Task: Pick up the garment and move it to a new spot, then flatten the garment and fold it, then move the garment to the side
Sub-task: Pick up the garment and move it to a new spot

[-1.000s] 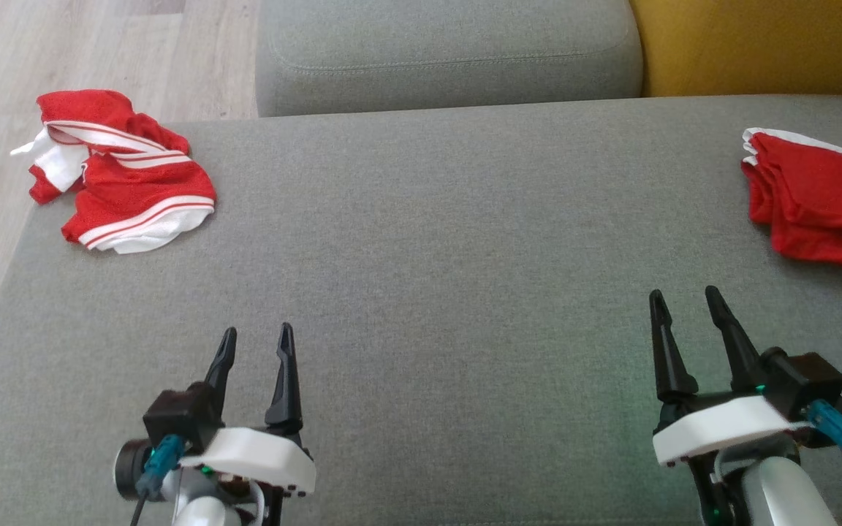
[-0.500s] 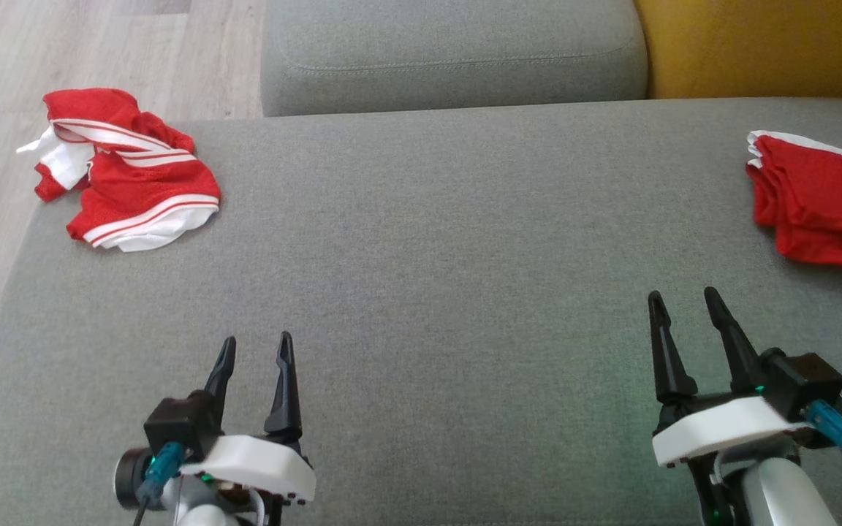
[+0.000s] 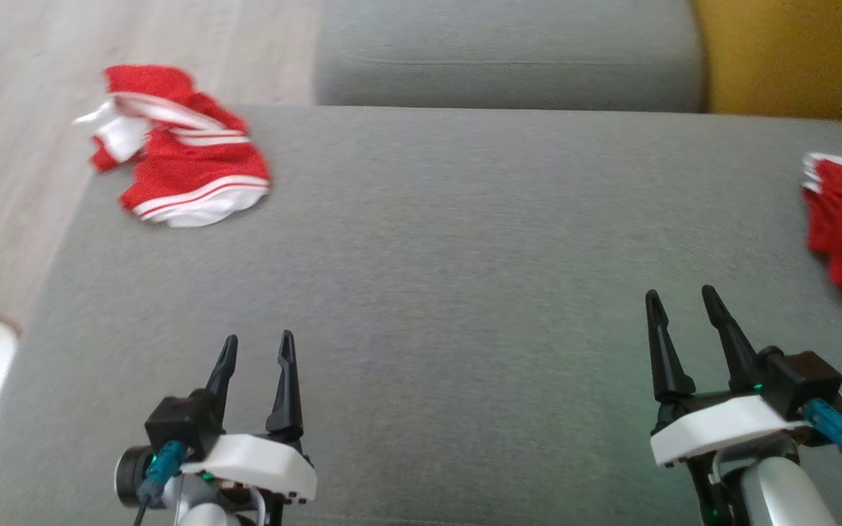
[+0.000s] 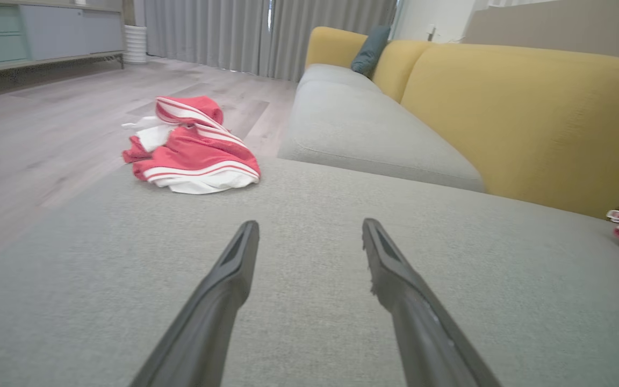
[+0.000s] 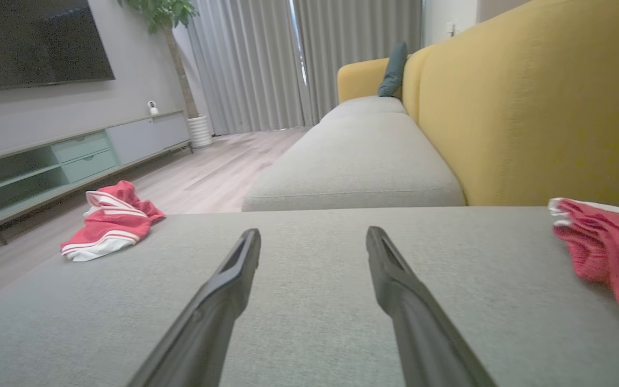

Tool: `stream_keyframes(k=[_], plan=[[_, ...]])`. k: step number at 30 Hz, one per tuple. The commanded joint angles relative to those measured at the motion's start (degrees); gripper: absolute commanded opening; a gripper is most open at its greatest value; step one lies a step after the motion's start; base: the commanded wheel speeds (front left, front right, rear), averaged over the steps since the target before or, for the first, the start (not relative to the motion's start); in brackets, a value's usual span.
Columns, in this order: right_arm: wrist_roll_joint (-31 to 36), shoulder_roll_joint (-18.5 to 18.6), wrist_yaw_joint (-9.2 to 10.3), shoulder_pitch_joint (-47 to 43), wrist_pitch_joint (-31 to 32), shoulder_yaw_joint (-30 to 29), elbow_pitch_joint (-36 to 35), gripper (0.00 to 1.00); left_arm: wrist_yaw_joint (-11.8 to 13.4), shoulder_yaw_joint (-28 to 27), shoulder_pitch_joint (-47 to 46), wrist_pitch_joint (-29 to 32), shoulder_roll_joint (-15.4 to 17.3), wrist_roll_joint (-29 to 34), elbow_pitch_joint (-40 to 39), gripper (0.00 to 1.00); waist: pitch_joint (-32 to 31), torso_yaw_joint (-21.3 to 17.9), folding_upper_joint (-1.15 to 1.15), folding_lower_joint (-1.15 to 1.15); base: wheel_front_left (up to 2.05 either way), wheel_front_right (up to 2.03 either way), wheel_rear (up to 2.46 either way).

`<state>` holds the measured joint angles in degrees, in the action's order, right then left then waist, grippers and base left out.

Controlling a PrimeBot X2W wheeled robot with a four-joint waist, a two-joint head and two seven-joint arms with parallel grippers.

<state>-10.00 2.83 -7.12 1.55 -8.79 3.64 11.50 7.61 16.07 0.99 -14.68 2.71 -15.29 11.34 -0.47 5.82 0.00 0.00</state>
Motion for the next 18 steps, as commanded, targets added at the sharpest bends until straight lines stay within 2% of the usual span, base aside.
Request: stream_keyframes(k=[1,8,9,14,18], plan=[[0.2,0.0,-0.36,1.2,-0.1,1.7,-2.4,1.00,0.2,-1.8,-2.5,-0.3,0.2,0.2,-1.9,1.00,0.1,3.9,0.00,0.00,0.00,0.00,0.00],[0.0,0.0,-0.36,1.2,-0.1,2.1,-2.5,1.00,0.0,-2.7,-2.6,-0.3,0.2,0.8,-2.4,1.00,0.3,14.3,0.00,0.00,0.00,0.00,0.00],[0.0,0.0,-0.36,1.2,-0.1,2.1,-2.5,1.00,0.0,-2.7,-2.6,-0.3,0.2,0.8,-2.4,1.00,0.3,14.3,0.00,0.00,0.00,0.00,0.00],[-0.2,0.0,-0.36,1.4,-0.2,2.8,-2.3,1.00,-0.4,-3.5,-2.2,-0.3,0.2,1.2,-2.7,1.00,0.5,20.4,0.00,0.00,0.00,0.00,0.00],[-0.3,0.0,-0.36,1.8,-0.3,3.3,-2.2,1.00,-0.4,-4.0,-1.8,-0.3,0.2,1.3,-3.1,1.00,0.8,23.7,0.00,0.00,0.00,0.00,0.00]])
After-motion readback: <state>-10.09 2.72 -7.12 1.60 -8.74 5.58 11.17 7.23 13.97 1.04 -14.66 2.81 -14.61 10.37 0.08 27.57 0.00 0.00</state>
